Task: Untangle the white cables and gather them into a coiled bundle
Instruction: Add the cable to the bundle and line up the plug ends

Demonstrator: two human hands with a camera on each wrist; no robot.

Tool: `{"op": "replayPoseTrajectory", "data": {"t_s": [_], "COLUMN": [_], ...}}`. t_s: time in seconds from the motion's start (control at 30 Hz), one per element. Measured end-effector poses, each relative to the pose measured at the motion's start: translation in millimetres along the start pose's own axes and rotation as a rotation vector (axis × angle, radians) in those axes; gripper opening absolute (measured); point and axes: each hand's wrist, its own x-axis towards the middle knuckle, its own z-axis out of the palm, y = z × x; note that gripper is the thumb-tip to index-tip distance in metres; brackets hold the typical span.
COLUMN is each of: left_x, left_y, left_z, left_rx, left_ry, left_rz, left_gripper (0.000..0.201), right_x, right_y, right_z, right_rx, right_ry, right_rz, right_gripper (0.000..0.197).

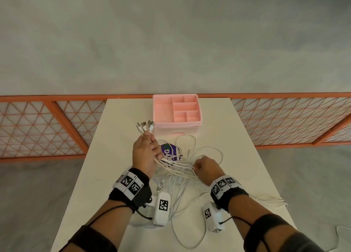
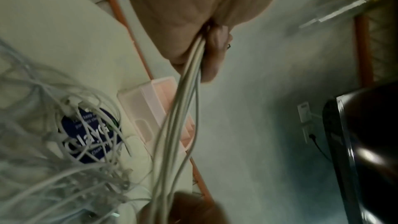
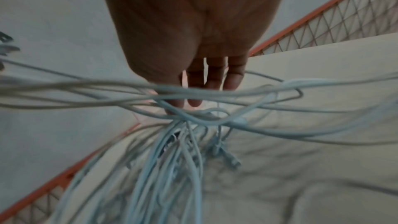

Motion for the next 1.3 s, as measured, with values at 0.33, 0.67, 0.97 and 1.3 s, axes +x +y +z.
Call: {"op": "replayPoseTrajectory", "data": {"t_s": [0.33,0.67,0.97,1.3], "left_x": [-3.7,-11.9,-5.1,1.3], "left_y": [-0.1,-20.1,-21.6,-17.3], "left_z": [10.7,23.6,6.5,19.4], "left_rx": [0.201,0.265,0.24,0.516], "left_ry": [-0.082,-0.224,-0.103,-0.093], "left_rz": [0.075,0.009,-0.046,0.11], "left_gripper": [0.027,0.009,0.014,0.013], "right_x": [-1.5,-14.6,-13.0,-5.8], "right_y": [-89.4,-113.0,-95.1,-64.0], "right_z": [-102.3,-103.1,-127.4,-63.9], "right_rx": [1.046,1.288,1.173,-0.081], "right_ry": [0.195,0.03,0.247,0.077], "right_rz": [-0.23,-0.362,-0.366,-0.051], "right_gripper": [0.006,0.011,0.04,0.04]}}
